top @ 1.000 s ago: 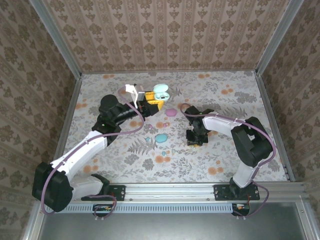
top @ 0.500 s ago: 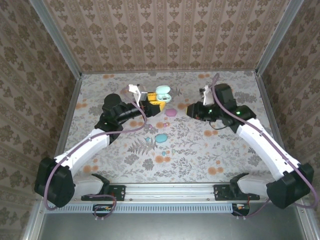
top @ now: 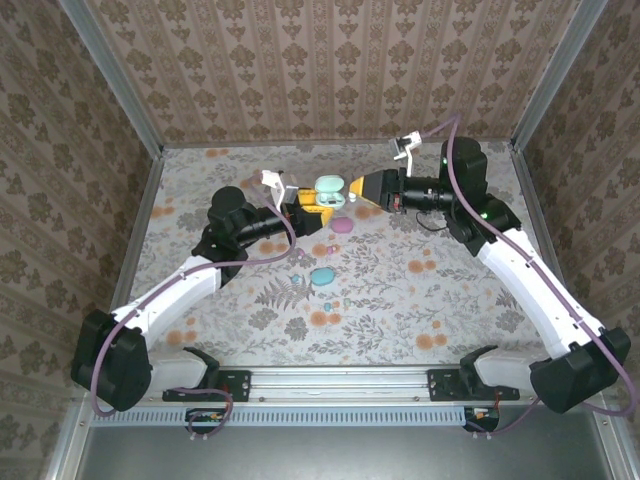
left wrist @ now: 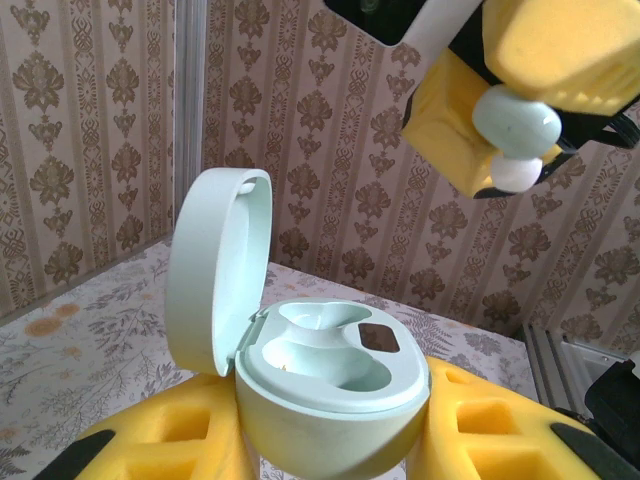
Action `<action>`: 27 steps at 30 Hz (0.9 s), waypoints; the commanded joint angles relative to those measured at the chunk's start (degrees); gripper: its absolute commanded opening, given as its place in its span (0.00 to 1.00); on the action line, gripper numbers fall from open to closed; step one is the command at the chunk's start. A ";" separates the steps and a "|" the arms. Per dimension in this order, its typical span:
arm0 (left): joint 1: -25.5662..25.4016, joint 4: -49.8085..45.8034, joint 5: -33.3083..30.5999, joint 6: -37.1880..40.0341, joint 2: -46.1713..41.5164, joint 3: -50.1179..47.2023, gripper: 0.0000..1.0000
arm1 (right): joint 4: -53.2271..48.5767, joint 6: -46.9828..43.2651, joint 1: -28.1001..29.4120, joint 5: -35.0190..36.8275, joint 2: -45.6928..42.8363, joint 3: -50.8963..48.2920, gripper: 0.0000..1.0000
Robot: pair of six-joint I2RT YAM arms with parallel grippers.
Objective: Insert the wireless bluetooth earbuds into the charging case
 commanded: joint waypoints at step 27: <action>0.65 -0.49 1.63 1.67 -3.92 1.00 0.28 | 20.35 22.21 -2.12 -12.96 7.44 -2.23 0.22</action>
